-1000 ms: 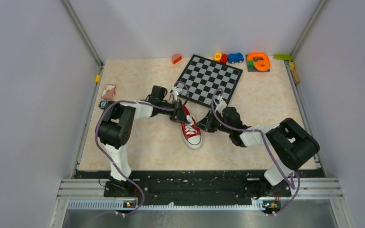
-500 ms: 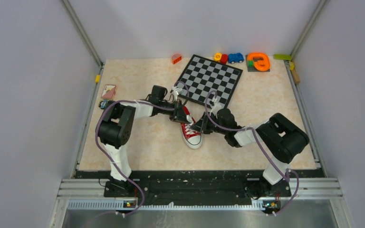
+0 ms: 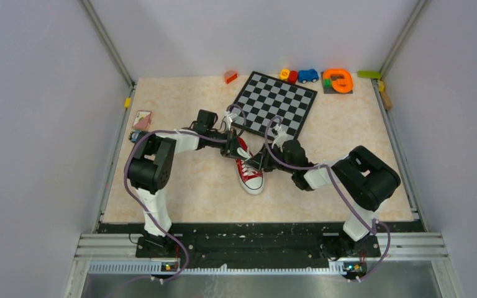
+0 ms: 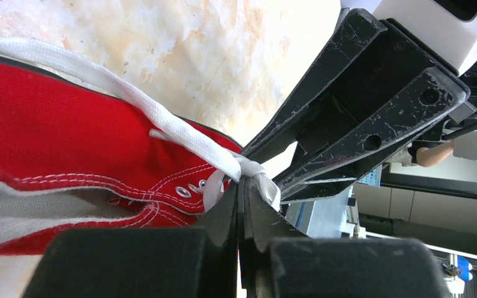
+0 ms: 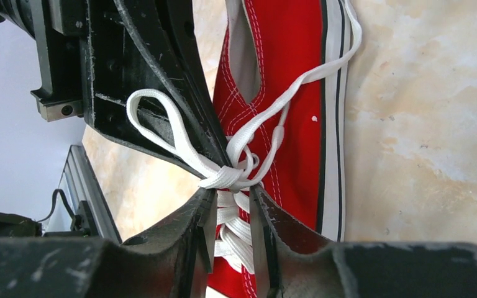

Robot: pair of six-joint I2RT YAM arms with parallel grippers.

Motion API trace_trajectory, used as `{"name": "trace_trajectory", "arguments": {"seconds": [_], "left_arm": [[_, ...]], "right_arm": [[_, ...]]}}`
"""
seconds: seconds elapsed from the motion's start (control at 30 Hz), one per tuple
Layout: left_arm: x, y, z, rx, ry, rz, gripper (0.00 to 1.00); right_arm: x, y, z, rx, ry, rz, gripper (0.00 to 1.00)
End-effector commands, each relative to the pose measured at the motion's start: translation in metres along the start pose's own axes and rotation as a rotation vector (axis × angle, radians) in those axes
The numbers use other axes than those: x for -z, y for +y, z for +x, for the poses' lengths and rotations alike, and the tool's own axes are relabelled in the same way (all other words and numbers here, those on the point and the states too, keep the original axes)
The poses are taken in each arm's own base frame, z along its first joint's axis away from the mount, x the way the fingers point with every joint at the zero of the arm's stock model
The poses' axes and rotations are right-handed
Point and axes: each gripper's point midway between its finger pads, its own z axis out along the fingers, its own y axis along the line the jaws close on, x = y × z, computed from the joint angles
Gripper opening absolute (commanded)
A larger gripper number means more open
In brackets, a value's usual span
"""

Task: Tie the shoes
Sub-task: Cross the shoelace with the shoelace.

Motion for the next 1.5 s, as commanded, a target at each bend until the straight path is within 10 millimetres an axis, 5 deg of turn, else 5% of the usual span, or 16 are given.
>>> {"name": "trace_trajectory", "arguments": {"seconds": [0.0, 0.77, 1.27, 1.47], "left_arm": [[0.002, -0.007, -0.005, -0.039, 0.012, 0.022, 0.0], [0.0, -0.002, -0.006, -0.033, 0.012, 0.024, 0.0], [-0.003, 0.008, -0.02, -0.036, -0.023, -0.004, 0.0], [-0.003, 0.006, -0.022, -0.041, -0.024, -0.003, 0.0]], "right_arm": [[-0.002, 0.033, -0.031, 0.115, -0.105, -0.123, 0.3], [-0.004, 0.045, -0.052, 0.172, -0.08, -0.165, 0.47], [0.027, -0.001, -0.052, 0.047, -0.067, -0.016, 0.55], [0.034, -0.019, -0.036, 0.081, -0.046, 0.028, 0.25]]}}
